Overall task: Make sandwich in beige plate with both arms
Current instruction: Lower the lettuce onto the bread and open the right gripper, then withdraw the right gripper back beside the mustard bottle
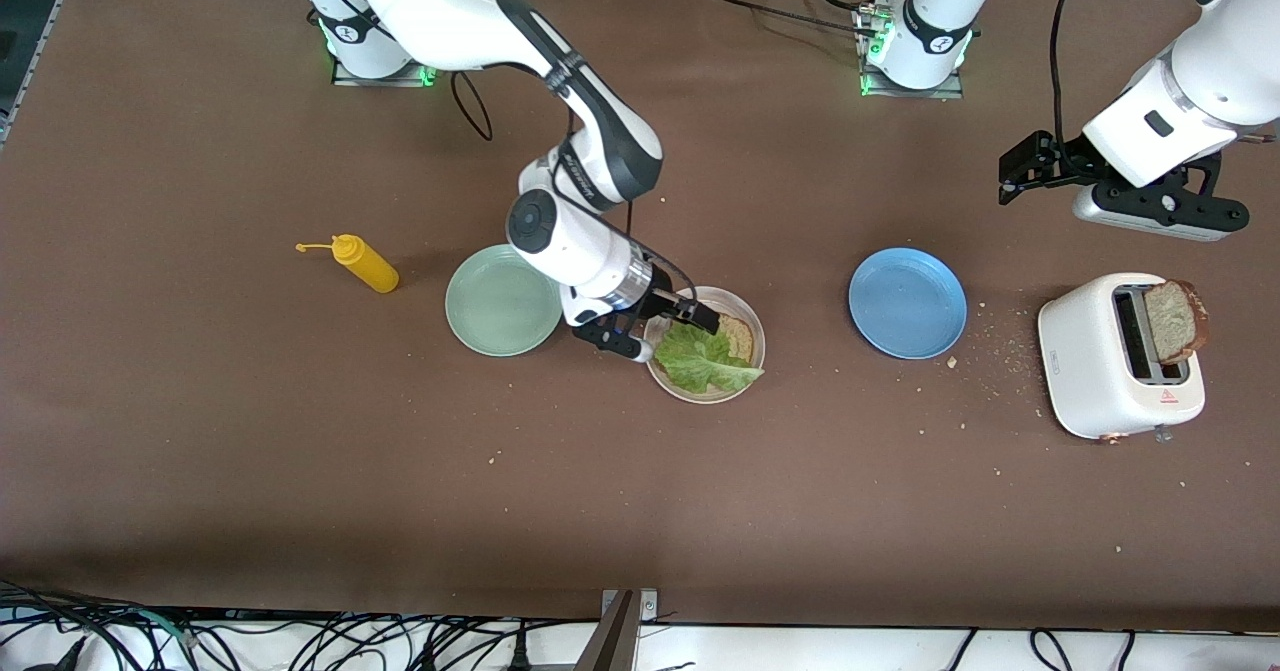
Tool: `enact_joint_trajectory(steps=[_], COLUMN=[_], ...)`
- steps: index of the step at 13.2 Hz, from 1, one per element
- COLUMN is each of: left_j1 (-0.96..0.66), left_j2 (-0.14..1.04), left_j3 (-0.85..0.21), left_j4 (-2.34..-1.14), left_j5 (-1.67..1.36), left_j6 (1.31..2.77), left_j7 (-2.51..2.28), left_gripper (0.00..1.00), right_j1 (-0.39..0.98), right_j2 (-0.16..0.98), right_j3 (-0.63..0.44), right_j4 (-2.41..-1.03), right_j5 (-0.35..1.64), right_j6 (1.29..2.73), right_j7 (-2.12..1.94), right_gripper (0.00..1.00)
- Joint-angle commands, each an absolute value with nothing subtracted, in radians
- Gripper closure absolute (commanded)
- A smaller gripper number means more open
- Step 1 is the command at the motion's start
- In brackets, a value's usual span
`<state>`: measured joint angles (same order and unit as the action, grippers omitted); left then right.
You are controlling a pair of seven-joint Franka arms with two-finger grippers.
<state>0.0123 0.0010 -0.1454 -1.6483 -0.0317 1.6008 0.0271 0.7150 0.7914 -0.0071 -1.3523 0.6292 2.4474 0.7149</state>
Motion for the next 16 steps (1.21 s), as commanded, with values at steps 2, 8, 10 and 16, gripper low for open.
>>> enact_joint_trajectory(steps=[2,8,10,16], left_j1=[0.008,0.008,0.008,0.008], left_j2=[0.012,0.012,0.012,0.012], left_j3=[-0.141,-0.141,-0.141,-0.141], left_j4=[-1.620,-1.620,-1.620,-1.620], left_j5=[-0.043,-0.043,-0.043,-0.043], left_j6=[1.578,1.578,1.578,1.578], left_j7=[0.026,0.026,0.026,0.026], left_gripper=[0.00,0.00,0.00,0.00], right_j1=[0.622,0.419,0.341,0.250], right_j2=[0.625,0.456,0.433,0.407], right_j3=[-0.017,-0.012,-0.014,-0.064], right_j4=[-1.433,-1.433,-1.431,-1.424], right_j5=[0.430,0.059,0.037,0.040], right_j6=[2.187,1.878,1.856,1.766], right_j7=[0.681,0.251,0.082,-0.130], right_gripper=[0.01,0.00,0.00,0.00])
